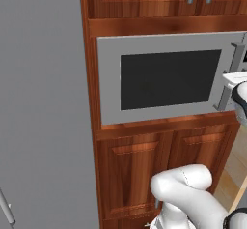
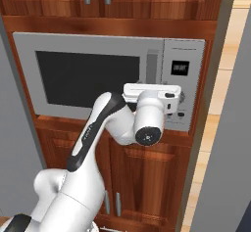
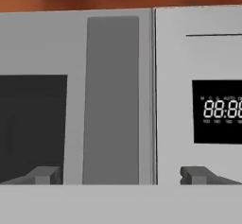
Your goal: Open the microwave door.
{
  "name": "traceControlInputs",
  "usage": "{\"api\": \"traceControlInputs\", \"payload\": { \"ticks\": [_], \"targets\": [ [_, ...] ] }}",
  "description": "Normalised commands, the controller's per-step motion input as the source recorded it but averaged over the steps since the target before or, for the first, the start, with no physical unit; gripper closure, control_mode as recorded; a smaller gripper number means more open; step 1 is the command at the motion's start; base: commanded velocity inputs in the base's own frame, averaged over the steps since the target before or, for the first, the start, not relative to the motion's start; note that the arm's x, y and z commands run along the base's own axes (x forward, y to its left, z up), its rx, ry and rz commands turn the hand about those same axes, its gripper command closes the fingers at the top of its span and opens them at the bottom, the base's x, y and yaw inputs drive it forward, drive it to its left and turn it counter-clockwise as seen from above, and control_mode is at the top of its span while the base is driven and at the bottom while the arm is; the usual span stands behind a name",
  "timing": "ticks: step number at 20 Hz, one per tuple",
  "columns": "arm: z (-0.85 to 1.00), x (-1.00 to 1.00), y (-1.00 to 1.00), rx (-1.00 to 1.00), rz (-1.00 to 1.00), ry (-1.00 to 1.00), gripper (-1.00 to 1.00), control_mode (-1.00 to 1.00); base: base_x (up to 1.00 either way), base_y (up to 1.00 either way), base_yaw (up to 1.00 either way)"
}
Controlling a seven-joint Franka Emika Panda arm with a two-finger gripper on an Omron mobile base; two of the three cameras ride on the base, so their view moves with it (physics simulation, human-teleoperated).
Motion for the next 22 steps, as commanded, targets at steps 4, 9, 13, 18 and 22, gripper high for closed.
{"api": "traceControlInputs", "payload": {
  "ticks": [4, 9, 13, 18, 22],
  "targets": [
    [0.00, 0.31, 0.00, 0.00, 0.02, 0.00, -1.00, -1.00, 0.00, 0.00, 0.00],
    [0.00, 0.33, 0.00, 0.00, 0.03, 0.00, -1.00, -1.00, 0.00, 0.00, 0.00],
    [0.00, 0.37, 0.00, 0.00, 0.04, 0.00, 1.00, -1.00, 0.00, 0.00, 0.00],
    [0.00, 0.06, 0.00, 0.00, 0.02, 0.00, 1.00, -1.00, 0.00, 0.00, 0.00],
    [0.00, -0.59, 0.00, 0.00, 0.14, 0.00, 1.00, -1.00, 0.00, 0.00, 0.00]
  ]
}}
